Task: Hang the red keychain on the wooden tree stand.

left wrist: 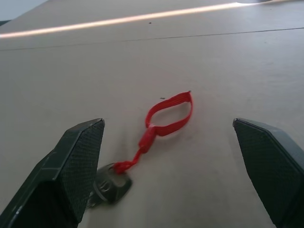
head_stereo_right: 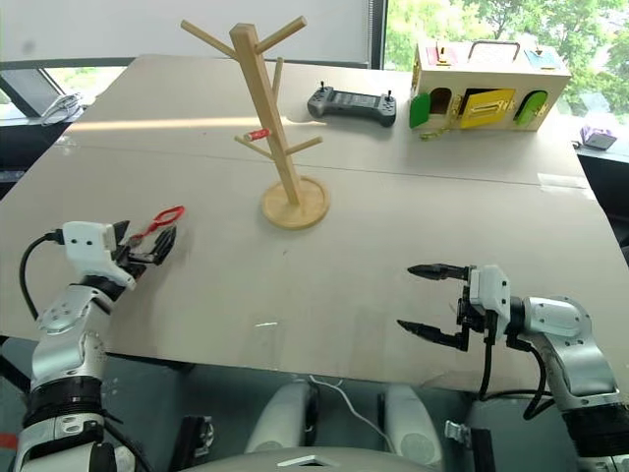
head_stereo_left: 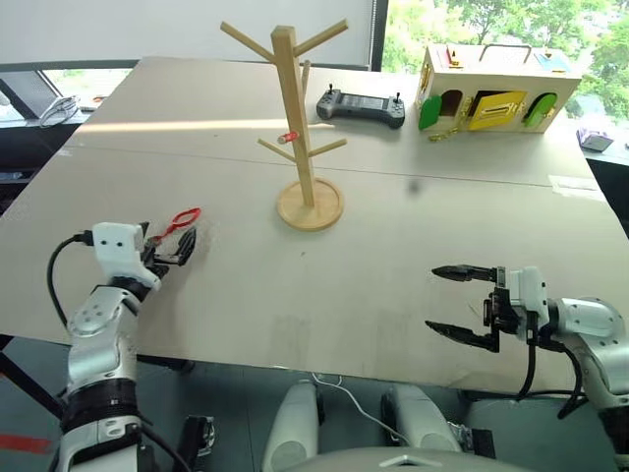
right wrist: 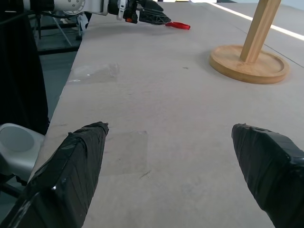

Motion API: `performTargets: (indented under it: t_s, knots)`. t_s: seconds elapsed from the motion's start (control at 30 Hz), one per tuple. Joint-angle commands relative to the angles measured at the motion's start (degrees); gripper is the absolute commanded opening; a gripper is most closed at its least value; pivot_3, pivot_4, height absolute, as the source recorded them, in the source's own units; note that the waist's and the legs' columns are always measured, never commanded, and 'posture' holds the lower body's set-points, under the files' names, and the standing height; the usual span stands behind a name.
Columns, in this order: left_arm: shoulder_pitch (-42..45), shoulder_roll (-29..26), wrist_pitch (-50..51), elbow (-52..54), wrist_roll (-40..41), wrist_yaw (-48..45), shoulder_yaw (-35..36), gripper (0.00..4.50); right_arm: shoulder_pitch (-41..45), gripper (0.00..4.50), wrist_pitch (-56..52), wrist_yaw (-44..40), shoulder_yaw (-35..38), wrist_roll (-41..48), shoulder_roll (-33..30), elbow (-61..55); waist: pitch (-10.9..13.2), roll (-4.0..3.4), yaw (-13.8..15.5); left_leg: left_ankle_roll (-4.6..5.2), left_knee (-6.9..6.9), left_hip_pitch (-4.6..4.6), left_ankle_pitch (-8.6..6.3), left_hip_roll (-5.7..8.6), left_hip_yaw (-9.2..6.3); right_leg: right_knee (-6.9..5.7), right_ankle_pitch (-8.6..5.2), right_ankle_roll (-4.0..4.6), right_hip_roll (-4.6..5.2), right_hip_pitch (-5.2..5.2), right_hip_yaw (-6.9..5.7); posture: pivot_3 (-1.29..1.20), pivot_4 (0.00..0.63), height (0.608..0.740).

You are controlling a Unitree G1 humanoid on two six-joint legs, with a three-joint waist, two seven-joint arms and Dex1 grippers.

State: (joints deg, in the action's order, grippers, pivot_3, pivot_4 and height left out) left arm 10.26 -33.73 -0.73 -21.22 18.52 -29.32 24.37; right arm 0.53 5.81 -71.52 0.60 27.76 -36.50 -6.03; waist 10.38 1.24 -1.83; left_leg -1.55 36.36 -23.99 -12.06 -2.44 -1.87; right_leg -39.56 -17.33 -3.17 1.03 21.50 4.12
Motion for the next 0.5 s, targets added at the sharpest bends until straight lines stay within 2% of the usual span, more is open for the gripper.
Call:
performTargets:
  t_s: [0.03, 0.2, 0.5]
  knots:
    - [-0.18, -1.87, -1.99, -1.57, 0.30, -1.97, 1.36, 4.50, 0.14, 4.45, 1.92, -0.33, 0.27, -0.36, 0.49, -0.37, 0.00, 0.00, 0.01, 0.00, 0.00, 0.00, 0.00, 0.00, 0.00, 0.00, 0.00, 0.00, 0.00, 0.00, 0.00, 0.00, 0.150, 0.740]
    - [3.54, -4.42, -3.05, -7.94, -0.36, -6.71, -0.11, 4.50, 0.82, 4.45, 2.01, 1.29, 0.50, -1.23, 1.39, -0.09, 0.00, 0.01, -0.12, 0.00, 0.00, 0.01, 0.00, -0.01, -0.01, -0.04, 0.00, 0.00, -0.03, 0.00, -0.01, 0.00, 0.150, 0.740]
    - [15.56, -9.50, -5.92, -27.56, -4.79, -15.68, -5.52, 4.50, 0.64, 4.45, 1.95, 4.56, 1.82, -1.60, 2.21, -0.96, 0.00, 0.01, -0.21, 0.00, 0.01, 0.01, 0.00, 0.00, 0.00, -0.04, 0.00, 0.00, -0.04, 0.01, -0.03, 0.00, 0.150, 0.740]
